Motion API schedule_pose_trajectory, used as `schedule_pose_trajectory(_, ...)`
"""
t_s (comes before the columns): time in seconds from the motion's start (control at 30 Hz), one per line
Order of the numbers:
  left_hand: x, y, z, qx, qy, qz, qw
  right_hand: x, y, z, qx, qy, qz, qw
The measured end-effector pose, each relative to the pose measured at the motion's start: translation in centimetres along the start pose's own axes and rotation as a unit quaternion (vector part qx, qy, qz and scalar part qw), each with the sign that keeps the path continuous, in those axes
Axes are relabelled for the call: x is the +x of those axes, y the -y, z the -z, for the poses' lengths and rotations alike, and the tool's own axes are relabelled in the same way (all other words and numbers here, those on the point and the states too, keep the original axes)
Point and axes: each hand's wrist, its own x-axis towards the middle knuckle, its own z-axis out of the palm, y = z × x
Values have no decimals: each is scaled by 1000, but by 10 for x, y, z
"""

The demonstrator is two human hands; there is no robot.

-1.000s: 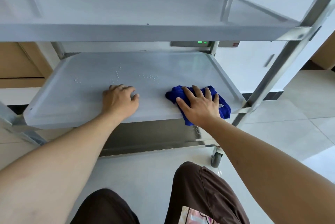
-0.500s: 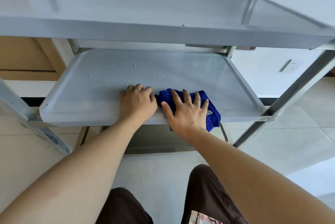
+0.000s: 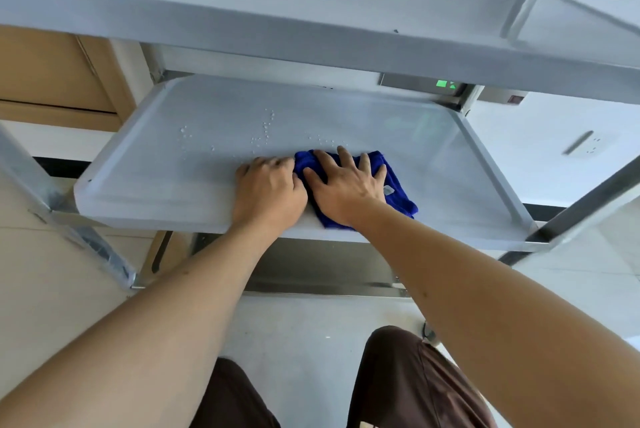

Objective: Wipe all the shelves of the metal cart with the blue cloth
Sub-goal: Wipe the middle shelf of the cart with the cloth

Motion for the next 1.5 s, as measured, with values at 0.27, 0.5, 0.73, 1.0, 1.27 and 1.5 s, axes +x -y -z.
schedule_pose_trajectory(0.27,-1,-1,-3,38,8,0,999,86,12,-6,-7,-18,4,1000)
schedule_pose_trajectory(0.5,-1,1,-8,45,1,-2,999,166,19,-1,-7,-8,-11,1000)
schedule_pose_trajectory(0.73,-2,0,-9,41,-9,8,999,210,29,2,17,-8,-37,999)
schedule_pose_trajectory(1.0,-1,-1,-8,46,1,-2,999,201,24,1,17,-8,-32,999)
schedule_pose_trajectory(1.27,2,-3,-4,31,19,4,999,134,16,0,9,-23,-33,999)
schedule_pose_trajectory(1.5,0,-4,-5,47,27,0,999,49,3,-2,15,-20,-51,998)
